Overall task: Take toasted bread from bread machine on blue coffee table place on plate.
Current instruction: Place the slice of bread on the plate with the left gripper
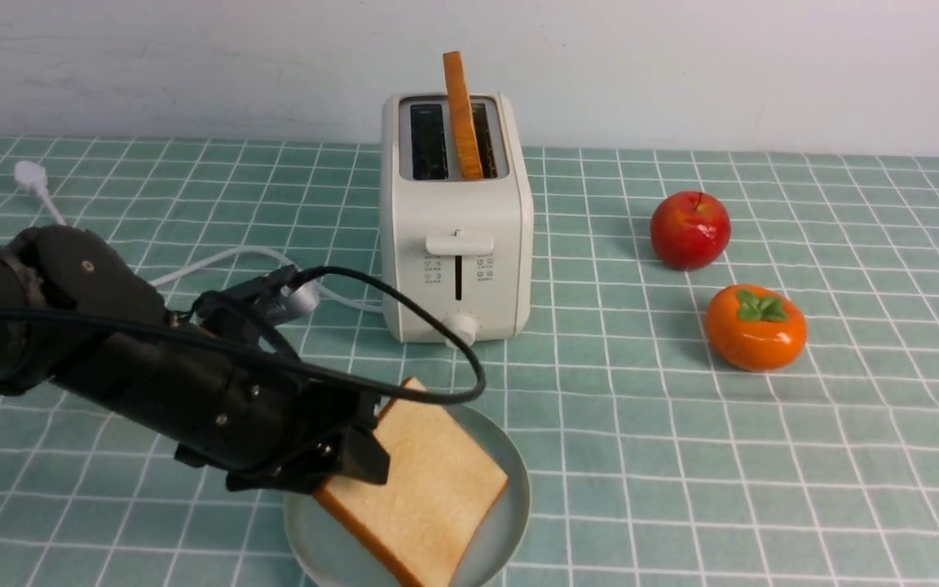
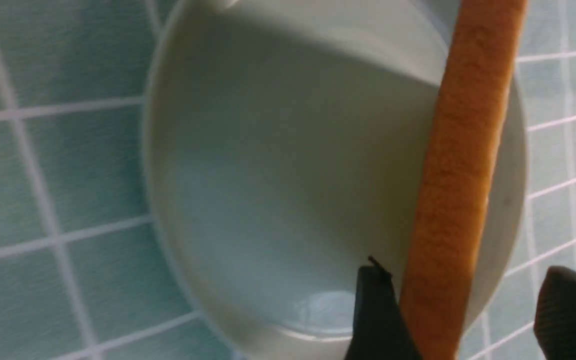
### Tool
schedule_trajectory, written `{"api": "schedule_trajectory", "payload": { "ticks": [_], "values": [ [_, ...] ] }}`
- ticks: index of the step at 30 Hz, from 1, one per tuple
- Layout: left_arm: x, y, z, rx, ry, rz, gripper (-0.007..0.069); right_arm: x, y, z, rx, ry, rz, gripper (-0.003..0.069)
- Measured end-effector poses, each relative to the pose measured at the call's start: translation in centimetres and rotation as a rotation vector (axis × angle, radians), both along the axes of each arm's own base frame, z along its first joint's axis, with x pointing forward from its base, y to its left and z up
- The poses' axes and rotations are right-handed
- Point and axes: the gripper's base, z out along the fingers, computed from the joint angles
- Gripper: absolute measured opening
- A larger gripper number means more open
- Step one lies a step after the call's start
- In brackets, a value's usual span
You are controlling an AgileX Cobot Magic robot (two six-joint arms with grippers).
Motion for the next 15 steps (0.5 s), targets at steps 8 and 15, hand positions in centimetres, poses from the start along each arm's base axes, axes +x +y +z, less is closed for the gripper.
{"api": "schedule_trajectory", "payload": {
  "ticks": [8,15],
  "values": [
    [-1.4,2.8,5.2,0.234,-0.141,0.075,0.034,5.5,-0.1,-1.3,-0.057,0.07,0.019,0.016],
    [-5.6,4.3,9.8,0.263,-0.245,0.087,-0.0005,13.8,0.8,-0.6,-0.085,0.069,0.119,0.0169]
  ]
}}
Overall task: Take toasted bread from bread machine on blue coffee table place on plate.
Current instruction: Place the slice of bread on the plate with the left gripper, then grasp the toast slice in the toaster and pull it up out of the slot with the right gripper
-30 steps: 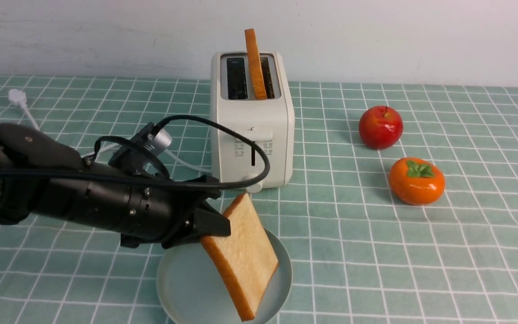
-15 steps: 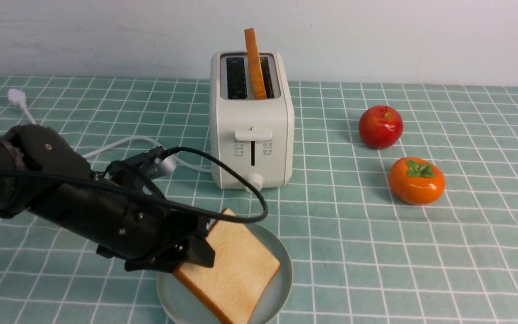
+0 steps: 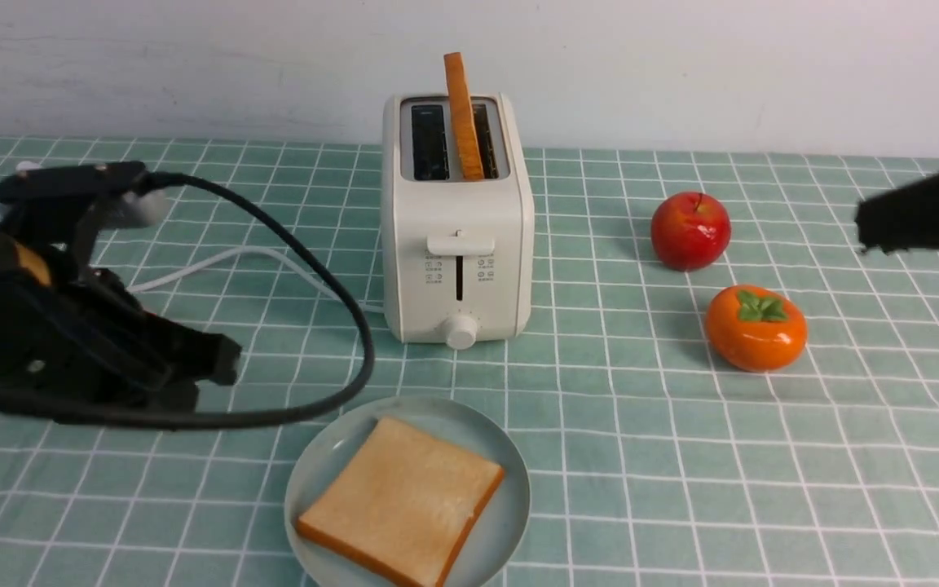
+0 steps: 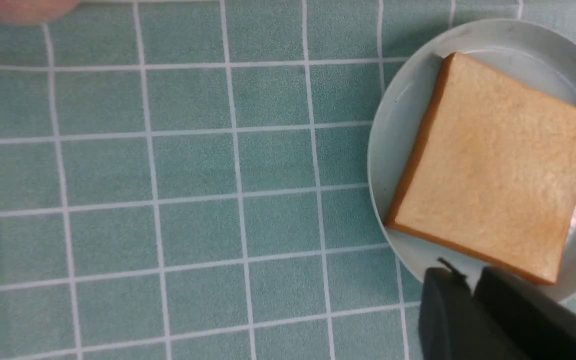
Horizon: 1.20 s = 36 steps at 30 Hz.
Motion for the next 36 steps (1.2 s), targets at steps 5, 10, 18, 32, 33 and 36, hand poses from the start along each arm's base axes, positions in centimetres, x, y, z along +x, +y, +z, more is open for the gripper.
{"api": "schedule_trajectory", "payload": {
  "ticks": [5,10,18,32,33,36],
  "values": [
    [-5.3,0.9,2.9,-0.053,-0.189,-0.078,-0.0014,6.2,3.7,0.1,-0.054,-0.018,0.128,0.0184],
    [-9.5,1.7,2.9,-0.1,-0.266,-0.084,-0.0014,12.1,8.3,-0.4,-0.094,-0.08,0.151,0.0255],
    [-14.8,2.9,1.2,-0.125,-0.349,-0.12,-0.0014,19.7,13.5,-4.3,-0.101,-0.201,0.086,0.0478],
    [-16.9,4.0,1.0,-0.053,-0.394,-0.117,-0.0014,24.7,17.0,-10.6,-0.095,-0.239,0.022,0.0449],
    [-16.9,4.0,1.0,-0.053,-0.393,-0.117,-0.0014,24.7,17.0,-10.6,-0.096,-0.236,0.024,0.0409],
    [-16.9,4.0,1.0,-0.067,-0.386,-0.101,-0.0014,24.5,17.0,-10.3,-0.102,-0.235,0.038,0.015]
  ]
}}
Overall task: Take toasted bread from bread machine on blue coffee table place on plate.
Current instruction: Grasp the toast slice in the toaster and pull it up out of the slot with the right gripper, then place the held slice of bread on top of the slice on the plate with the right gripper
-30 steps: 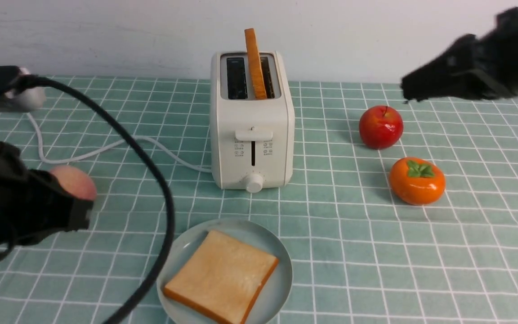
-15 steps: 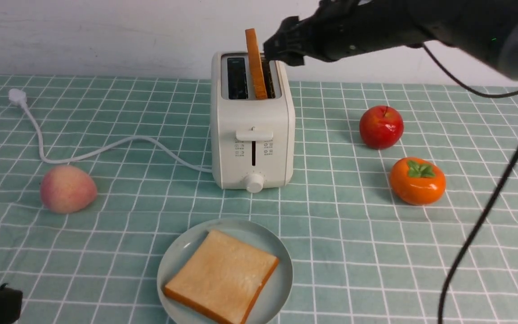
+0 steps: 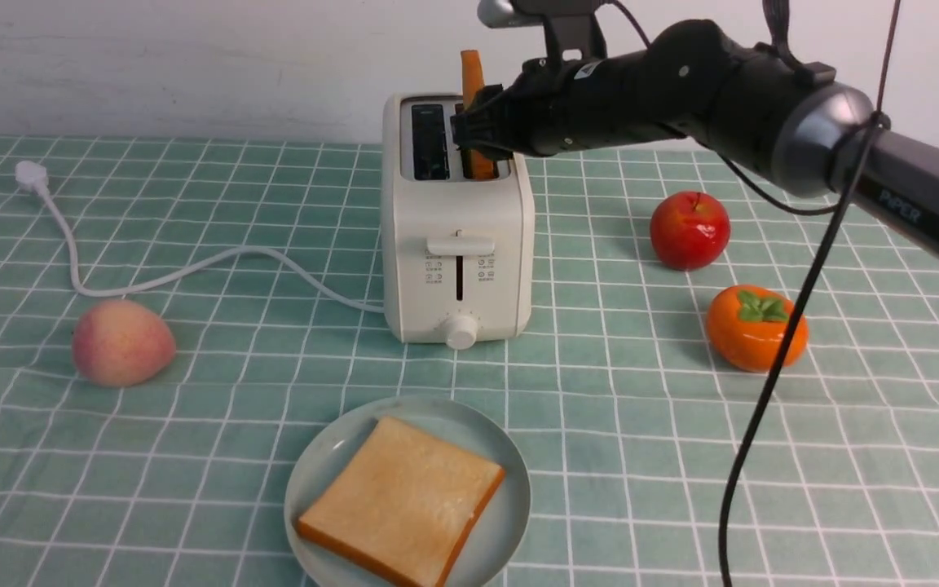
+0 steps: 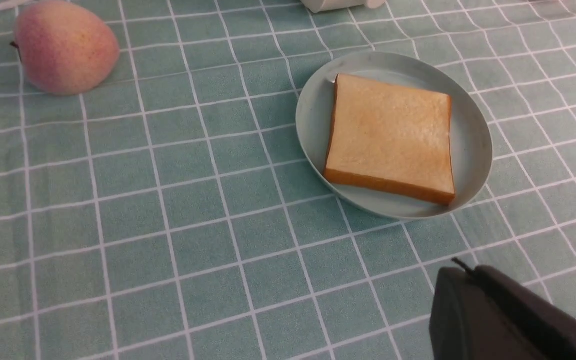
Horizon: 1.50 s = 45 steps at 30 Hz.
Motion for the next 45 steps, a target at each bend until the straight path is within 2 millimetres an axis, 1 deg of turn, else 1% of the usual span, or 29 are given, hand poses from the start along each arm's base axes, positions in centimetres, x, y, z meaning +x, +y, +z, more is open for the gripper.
{"api": "schedule_trajectory", "payload": {
  "ticks": [1,3,5,6,7,8,9,10,12,13,14,15,16,18,20,22,25,28,29,31,34,38,39,40,43,45],
  "values": [
    [0.0,0.0,0.0,-0.003,0.001,0.002,-0.0014,-0.1,-0.1,0.3,-0.005,-0.005,0.002,0.0093],
    [0.0,0.0,0.0,-0.006,0.003,0.005,-0.0014,-0.4,-0.3,1.0,-0.009,-0.009,0.011,0.0083],
    [0.0,0.0,0.0,-0.008,0.004,0.006,-0.0014,-1.2,-0.8,2.9,-0.007,-0.025,0.024,0.0097],
    [0.0,0.0,0.0,-0.008,0.004,0.006,-0.0014,-1.9,-1.2,4.4,-0.007,-0.04,0.033,0.0097],
    [0.0,0.0,0.0,-0.008,0.004,0.006,-0.0014,-2.2,-1.4,5.0,-0.006,-0.047,0.035,0.0097],
    [0.0,0.0,0.0,-0.009,0.003,0.007,-0.0014,-3.1,-2.0,7.0,0.001,-0.065,0.042,0.0097],
    [0.0,0.0,0.0,-0.009,0.003,0.007,-0.0014,-3.5,-2.3,7.7,0.004,-0.074,0.044,0.0097],
    [0.0,0.0,-0.1,-0.008,0.006,0.007,-0.0014,-5.2,-3.3,10.4,0.005,-0.086,0.069,0.0097],
    [0.1,0.0,-0.2,-0.008,0.007,0.007,-0.0014,-7.7,-4.7,13.5,0.007,-0.081,0.103,0.0097],
    [0.1,0.0,-0.2,-0.008,0.007,0.007,-0.0014,-7.9,-4.9,13.7,0.01,-0.075,0.104,0.0097],
    [0.1,0.0,-0.2,-0.009,0.006,0.008,-0.0014,-9.0,-5.4,14.7,0.012,-0.052,0.123,0.0097],
    [0.2,0.0,-0.2,-0.012,-0.006,0.011,-0.0014,-11.1,-6.6,16.3,0.005,-0.006,0.158,0.0097],
    [0.2,0.0,-0.2,-0.012,-0.006,0.011,-0.0014,-11.3,-6.7,16.5,0.009,-0.01,0.155,0.0097],
    [0.3,0.0,0.0,-0.016,-0.026,0.015,-0.0014,-13.3,-7.8,17.3,-0.012,0.066,0.209,0.0097],
    [0.5,0.0,0.2,-0.026,-0.058,0.022,-0.0014,-15.1,-8.4,17.6,-0.011,0.161,0.294,0.0097],
    [0.6,0.0,0.5,-0.035,-0.084,0.027,-0.0014,-15.5,-8.3,17.3,0.021,0.205,0.33,0.0097],
    [0.7,0.0,0.6,-0.04,-0.101,0.03,-0.0014,-15.5,-7.9,15.8,0.057,0.279,0.356,0.0097],
    [0.7,0.0,0.6,-0.042,-0.107,0.032,-0.0014,-15.2,-6.7,11.5,0.106,0.442,0.404,0.0097],
    [0.7,0.0,0.6,-0.043,-0.108,0.032,-0.0014,-15.2,-6.6,11.2,0.109,0.455,0.407,0.0097],
    [0.9,0.0,-0.1,-0.037,-0.087,0.033,-0.0014,-15.2,-5.5,7.6,0.137,0.552,0.462,0.0097],
    [1.1,-0.1,-1.3,-0.027,-0.051,0.033,-0.0014,-15.1,-4.1,4.3,0.196,0.633,0.53,0.0097],
    [1.2,-0.2,-2.8,-0.028,0.0,0.03,-0.0014,-13.9,-2.8,1.2,0.254,0.7,0.548,0.0097],
    [1.2,-0.2,-2.8,-0.028,0.002,0.03,-0.0014,-13.8,-2.7,1.1,0.256,0.703,0.546,0.0097],
    [1.2,-0.3,-3.2,-0.04,0.018,0.027,-0.0014,-13.2,-2.3,-0.2,0.272,0.731,0.539,0.0097],
    [1.2,-0.4,-3.3,-0.05,0.024,0.025,-0.0014,-12.2,-1.8,-2.2,0.302,0.779,0.523,0.0097],
    [1.2,-0.4,-3.3,-0.053,0.024,0.024,-0.0014,-11.8,-1.6,-3.0,0.312,0.801,0.517,0.0097]
  ]
}}
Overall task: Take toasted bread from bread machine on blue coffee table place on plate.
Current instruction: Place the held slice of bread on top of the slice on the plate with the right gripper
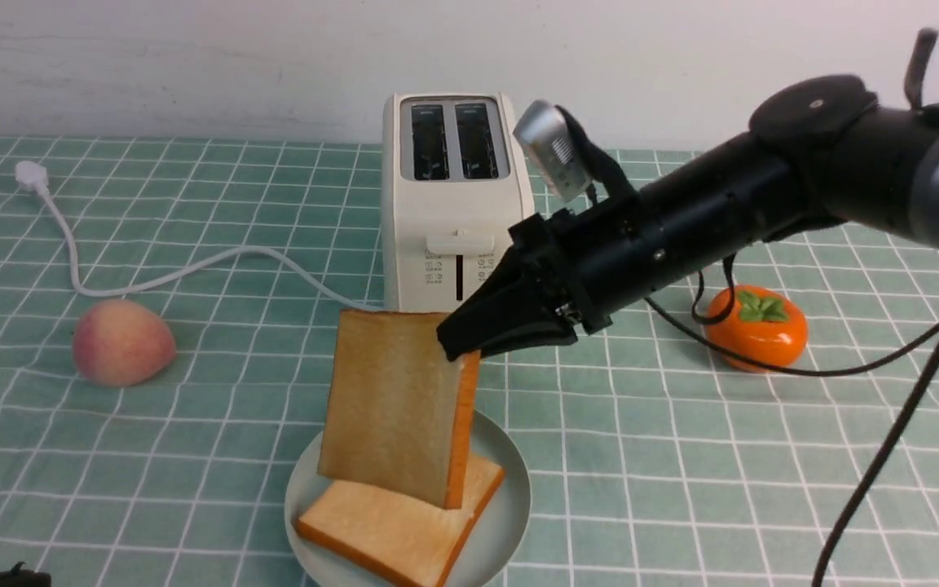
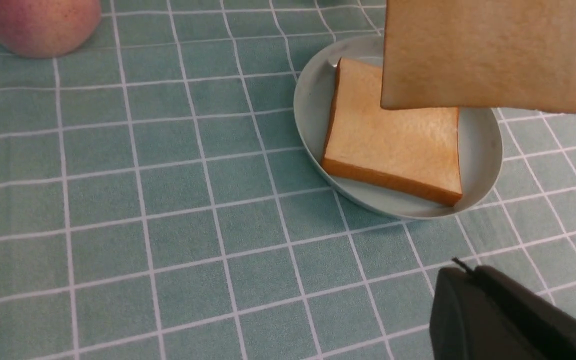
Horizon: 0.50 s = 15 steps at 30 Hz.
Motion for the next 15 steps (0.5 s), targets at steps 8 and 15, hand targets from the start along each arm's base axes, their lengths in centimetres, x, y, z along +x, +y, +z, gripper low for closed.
{"api": "schedule_trajectory", "payload": {
  "ticks": [8,15],
  "values": [
    [0.1,0.0,0.1,-0.009,-0.017,0.004,-0.0014,1.1,0.4,-3.4,-0.019,0.076,-0.012,0.0097],
    [0.2,0.0,0.4,-0.017,-0.043,0.011,-0.0014,1.5,0.5,-5.0,-0.048,0.121,-0.016,0.0097]
  ]
}}
